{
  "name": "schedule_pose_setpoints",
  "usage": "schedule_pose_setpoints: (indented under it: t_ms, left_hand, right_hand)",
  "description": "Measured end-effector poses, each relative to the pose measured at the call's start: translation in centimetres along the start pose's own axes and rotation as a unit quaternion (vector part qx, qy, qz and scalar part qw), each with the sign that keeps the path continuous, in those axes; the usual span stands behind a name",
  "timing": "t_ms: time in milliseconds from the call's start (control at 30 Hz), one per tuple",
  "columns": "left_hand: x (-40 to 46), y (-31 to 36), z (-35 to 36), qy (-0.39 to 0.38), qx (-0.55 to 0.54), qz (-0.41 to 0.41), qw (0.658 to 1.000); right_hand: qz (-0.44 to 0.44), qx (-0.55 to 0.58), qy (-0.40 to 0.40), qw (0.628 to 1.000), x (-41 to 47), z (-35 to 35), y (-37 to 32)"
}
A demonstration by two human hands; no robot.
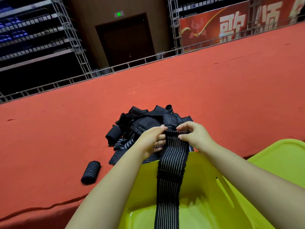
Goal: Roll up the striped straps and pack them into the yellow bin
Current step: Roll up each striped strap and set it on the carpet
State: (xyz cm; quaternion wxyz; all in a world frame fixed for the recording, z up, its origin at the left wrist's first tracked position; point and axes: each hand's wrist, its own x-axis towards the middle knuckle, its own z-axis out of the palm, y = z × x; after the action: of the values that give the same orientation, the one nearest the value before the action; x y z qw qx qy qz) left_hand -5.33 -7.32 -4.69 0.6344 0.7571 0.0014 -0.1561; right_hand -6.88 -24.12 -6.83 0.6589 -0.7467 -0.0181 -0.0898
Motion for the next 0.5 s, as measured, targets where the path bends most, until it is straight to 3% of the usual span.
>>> schedule_pose_setpoints:
  t_ms: [67,167,233,333,400,500]
  left_hand:
    - [-0.5,0.1,0.1,-0.02,0.032,0.05,0.998]
    - [-1.6,0.3,0.2,0.011,0.077,0.109,0.991]
    - [-2.5,0.6,0.0,0.02,0.045,0.127,0.991]
    - [-4.5,1.5,-0.2,-0.007,-0.055,0.128,0.99]
    - [-5.9,2.0,-0.3,-0.032,-0.103,0.123,0.987]
    - [-7.9,2.2,-0.3,-0.065,-0.125,0.125,0.982]
  right_hand:
    - [0.005,0.032,0.039,0.999,0.0,-0.4,-0.2]
    - [0.007,0.068,0.041,0.997,-0.7,-0.7,-1.1]
    - [0.005,0.142,-0.009,0.99,-1.5,-0.6,-2.1]
    - [0.058,0.343,-0.126,0.929,-3.1,-0.9,-4.3]
    - [0.051,0.362,-0.169,0.915,-3.9,-1.1,-5.3]
    - [-0.009,0.286,-0.219,0.933,-5.0,-0.9,-6.2]
